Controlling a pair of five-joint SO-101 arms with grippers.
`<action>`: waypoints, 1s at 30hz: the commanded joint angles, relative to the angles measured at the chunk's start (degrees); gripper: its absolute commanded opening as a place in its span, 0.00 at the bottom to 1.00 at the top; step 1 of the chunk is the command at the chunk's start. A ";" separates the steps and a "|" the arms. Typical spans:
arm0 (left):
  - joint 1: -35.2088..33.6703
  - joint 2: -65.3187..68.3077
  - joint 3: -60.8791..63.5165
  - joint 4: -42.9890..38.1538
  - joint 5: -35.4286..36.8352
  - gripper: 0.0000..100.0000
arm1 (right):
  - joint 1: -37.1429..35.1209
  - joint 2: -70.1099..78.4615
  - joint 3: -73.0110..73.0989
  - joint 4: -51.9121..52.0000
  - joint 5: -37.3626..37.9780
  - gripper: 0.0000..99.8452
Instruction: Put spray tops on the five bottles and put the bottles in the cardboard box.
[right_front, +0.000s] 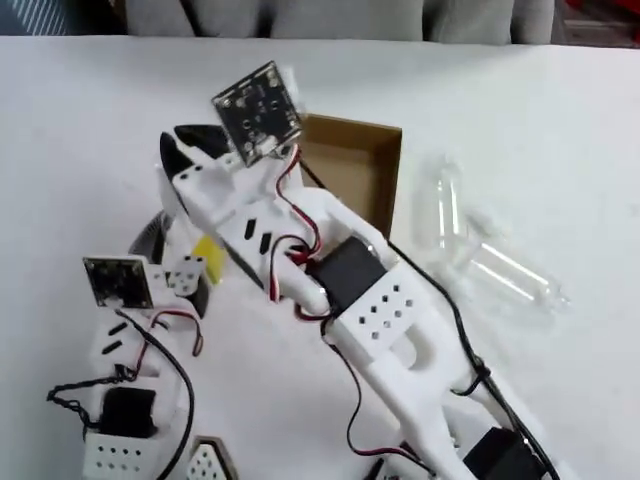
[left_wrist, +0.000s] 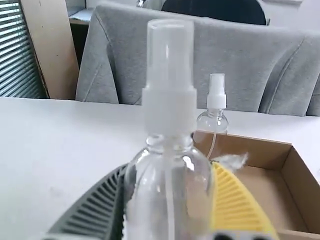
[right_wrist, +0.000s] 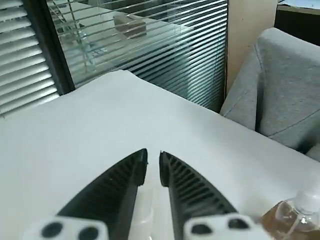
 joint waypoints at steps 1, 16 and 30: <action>-0.48 -0.31 1.41 -6.15 0.35 0.02 | 3.38 -1.80 -2.64 6.37 2.29 0.01; -0.40 -0.31 4.40 -9.67 0.35 0.02 | 22.73 -20.26 28.75 27.65 2.81 0.01; -0.04 -0.31 3.43 -11.08 0.88 0.02 | 40.92 -60.35 70.51 16.22 2.55 0.01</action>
